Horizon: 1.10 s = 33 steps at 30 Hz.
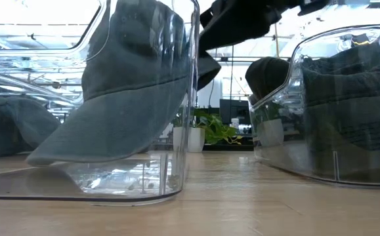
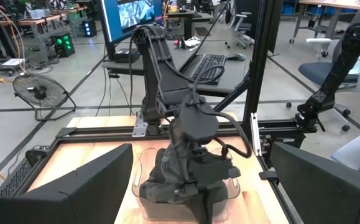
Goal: Pick & Place hat
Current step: Put the bottom right gray cap into the left transparent bin
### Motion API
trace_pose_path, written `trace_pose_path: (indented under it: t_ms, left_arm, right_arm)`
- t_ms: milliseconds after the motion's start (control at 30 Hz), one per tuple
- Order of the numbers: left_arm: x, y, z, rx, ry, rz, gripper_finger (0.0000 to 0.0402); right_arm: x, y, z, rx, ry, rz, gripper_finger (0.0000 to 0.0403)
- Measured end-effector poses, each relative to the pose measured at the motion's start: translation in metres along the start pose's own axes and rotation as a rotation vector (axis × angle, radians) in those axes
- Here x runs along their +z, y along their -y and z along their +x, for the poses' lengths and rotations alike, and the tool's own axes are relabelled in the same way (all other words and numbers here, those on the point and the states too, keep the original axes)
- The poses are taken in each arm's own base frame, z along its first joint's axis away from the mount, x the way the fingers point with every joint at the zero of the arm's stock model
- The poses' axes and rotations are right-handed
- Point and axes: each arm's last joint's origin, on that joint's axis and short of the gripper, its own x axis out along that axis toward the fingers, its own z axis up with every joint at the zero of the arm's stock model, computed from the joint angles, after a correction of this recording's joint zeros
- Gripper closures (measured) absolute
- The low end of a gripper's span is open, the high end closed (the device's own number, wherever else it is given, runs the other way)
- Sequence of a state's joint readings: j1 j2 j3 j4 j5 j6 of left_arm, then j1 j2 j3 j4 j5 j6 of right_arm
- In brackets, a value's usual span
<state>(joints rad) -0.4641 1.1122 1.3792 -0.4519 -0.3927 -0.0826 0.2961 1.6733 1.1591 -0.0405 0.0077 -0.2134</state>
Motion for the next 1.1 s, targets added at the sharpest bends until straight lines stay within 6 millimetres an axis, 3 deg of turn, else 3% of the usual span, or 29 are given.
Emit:
trace_pose_path:
  t_ms: [233,500,733,900,1100]
  left_arm:
    - [0.0,0.0,0.0,0.0,0.0,0.0,0.0009]
    - [0.0,0.0,0.0,0.0,0.0,0.0,0.0009]
    - [0.0,0.0,0.0,0.0,0.0,0.0,0.0009]
    - [0.0,0.0,0.0,0.0,0.0,0.0,0.0009]
    - [0.0,0.0,0.0,0.0,0.0,0.0,0.0009]
  right_arm:
    - [-0.009,0.019,0.018,-0.065,0.005,-0.068,0.0403]
    - [-0.025,0.02,0.046,-0.022,0.001,-0.153,0.0403]
    - [-0.032,0.023,0.049,-0.017,-0.044,-0.101,0.0403]
    - [-0.022,0.019,0.041,-0.023,0.002,-0.13,0.0403]
    - [0.019,0.016,0.03,-0.035,0.123,-0.2,0.0403]
